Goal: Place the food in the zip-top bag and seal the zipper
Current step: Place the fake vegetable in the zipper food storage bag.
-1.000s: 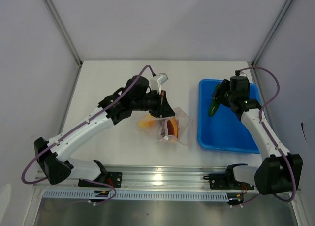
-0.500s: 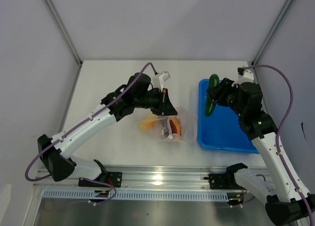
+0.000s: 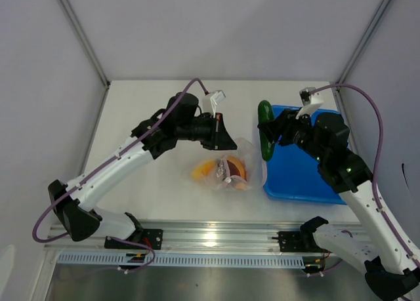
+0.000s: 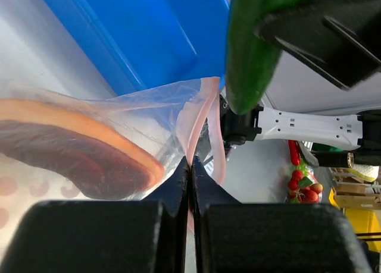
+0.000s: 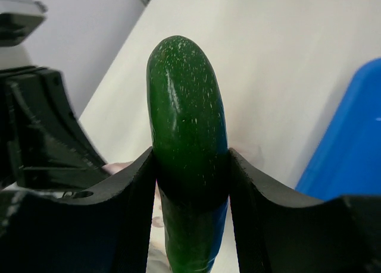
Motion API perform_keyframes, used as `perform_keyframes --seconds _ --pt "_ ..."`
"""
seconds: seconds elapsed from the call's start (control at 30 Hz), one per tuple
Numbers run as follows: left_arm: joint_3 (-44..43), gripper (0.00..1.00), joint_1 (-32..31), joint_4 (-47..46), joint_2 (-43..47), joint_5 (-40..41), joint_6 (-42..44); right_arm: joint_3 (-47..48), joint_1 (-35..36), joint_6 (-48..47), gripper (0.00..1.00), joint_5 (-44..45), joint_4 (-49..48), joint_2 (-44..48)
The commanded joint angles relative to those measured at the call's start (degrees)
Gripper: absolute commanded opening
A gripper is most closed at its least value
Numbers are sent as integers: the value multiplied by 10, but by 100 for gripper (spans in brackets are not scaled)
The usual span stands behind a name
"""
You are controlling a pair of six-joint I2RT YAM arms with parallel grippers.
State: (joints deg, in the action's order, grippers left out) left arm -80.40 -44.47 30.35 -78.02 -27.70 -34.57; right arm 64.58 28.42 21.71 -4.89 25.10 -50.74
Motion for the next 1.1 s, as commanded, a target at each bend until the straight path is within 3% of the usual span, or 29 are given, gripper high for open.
perform_keyframes --seconds 0.0,0.23,0.43,0.5,0.8,1.07 --pt "-32 1 7 -6 -2 -19 -7 43 8 -28 0 -89 24 -4" --pt "-33 1 10 -14 -11 -30 -9 67 20 -26 0 -161 67 4" --pt "-34 1 10 -13 -13 -31 -6 125 20 -18 0 -246 164 -50" --pt "-34 0 10 -13 -13 -31 -5 146 22 -17 0 -254 227 -80" --pt "-6 0 11 -22 2 -26 5 143 32 -10 0 -283 328 -67" --pt "5 0 10 -39 9 -44 11 168 59 0 0 -267 410 -119"
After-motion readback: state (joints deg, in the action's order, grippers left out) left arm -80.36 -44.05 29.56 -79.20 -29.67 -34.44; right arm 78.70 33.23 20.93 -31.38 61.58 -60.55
